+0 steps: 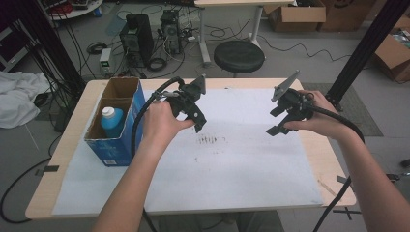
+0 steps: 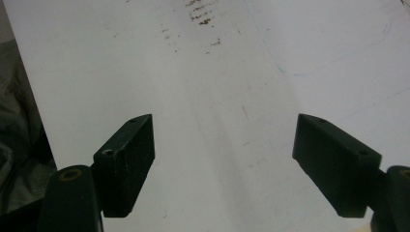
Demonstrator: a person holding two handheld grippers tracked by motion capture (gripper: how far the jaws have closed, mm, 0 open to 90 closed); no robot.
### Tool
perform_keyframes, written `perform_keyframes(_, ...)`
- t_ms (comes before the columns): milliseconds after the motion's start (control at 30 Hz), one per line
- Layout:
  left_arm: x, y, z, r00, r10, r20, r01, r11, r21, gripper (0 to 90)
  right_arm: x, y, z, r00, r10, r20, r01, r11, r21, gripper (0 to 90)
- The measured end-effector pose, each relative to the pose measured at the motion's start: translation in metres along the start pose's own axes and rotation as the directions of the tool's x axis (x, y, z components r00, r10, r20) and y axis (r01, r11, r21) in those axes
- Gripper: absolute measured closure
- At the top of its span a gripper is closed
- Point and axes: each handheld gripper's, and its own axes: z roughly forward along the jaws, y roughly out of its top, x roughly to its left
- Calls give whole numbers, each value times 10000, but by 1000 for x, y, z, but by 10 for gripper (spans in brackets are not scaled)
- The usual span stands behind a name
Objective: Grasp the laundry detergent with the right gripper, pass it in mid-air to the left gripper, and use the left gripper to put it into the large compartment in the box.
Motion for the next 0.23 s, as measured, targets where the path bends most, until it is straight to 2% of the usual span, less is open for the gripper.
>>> perform_keyframes(233, -2, 1, 0, 10000, 73, 4, -73, 10000, 4, 104, 0, -2, 1, 10000, 30, -22, -30, 10000, -3, 230)
